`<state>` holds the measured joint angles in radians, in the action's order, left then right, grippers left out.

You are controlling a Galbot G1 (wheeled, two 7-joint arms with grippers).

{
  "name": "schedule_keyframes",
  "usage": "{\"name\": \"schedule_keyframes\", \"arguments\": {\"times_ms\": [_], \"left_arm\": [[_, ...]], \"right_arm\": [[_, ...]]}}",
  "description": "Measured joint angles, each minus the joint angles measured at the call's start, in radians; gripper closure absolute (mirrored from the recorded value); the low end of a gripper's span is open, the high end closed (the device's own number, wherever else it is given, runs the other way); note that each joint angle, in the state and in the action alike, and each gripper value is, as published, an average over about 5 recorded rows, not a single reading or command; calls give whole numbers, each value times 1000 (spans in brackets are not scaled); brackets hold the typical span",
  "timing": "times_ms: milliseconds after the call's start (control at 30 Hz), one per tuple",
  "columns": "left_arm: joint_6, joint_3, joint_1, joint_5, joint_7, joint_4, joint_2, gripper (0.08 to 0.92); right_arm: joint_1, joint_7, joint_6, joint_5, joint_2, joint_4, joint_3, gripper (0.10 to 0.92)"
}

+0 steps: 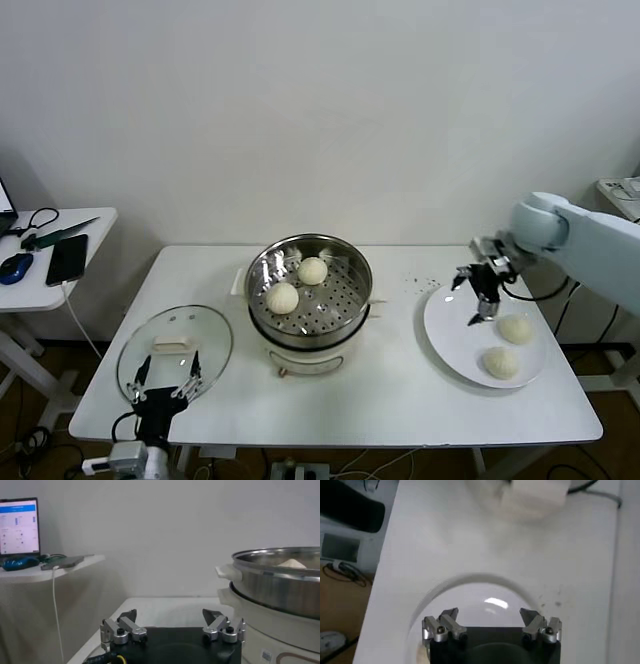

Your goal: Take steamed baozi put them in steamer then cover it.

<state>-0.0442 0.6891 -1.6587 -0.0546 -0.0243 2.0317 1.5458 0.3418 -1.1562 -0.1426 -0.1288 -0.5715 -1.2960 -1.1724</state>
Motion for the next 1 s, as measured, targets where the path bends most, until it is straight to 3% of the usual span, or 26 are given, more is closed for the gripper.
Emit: {"name": "schedule_keyframes", "arguments": {"times_ms": [367,1000], "left_arm": [[-5,6,1,3,1,-7,-1,177],[19,-5,-13,28,8,-32,5,177]], "right_arm": [[-180,-9,17,126,43,53,97,203],[-282,-5,23,198,-18,131,165,203]]}}
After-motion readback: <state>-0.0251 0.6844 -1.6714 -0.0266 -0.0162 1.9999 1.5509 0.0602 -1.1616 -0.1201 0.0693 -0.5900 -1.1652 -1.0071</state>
